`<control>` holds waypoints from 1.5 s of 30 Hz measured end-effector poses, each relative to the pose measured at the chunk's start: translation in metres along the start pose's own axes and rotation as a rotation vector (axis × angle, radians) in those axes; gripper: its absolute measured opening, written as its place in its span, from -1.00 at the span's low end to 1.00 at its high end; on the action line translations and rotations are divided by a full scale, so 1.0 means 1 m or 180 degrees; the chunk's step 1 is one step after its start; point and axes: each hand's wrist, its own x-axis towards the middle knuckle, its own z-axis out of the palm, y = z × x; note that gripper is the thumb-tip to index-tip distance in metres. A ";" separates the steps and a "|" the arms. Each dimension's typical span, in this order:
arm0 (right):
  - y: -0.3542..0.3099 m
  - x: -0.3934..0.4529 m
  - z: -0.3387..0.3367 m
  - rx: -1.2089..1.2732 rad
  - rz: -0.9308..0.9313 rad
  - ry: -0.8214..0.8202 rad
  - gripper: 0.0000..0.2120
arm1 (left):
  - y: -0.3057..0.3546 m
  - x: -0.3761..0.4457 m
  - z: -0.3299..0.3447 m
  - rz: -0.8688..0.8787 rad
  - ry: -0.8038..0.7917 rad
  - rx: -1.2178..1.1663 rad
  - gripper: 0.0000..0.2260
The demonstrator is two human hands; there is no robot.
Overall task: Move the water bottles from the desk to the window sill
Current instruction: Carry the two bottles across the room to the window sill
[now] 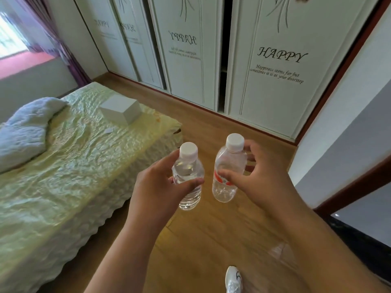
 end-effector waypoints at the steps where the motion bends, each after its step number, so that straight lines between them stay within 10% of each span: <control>1: 0.004 0.014 -0.006 0.0018 0.0001 0.0001 -0.27 | 0.006 0.011 0.006 0.0015 0.0024 0.0025 -0.34; 45: -0.038 0.398 0.063 -0.0323 -0.0039 0.0314 -0.35 | -0.067 0.426 -0.002 0.0235 -0.0171 -0.0340 -0.35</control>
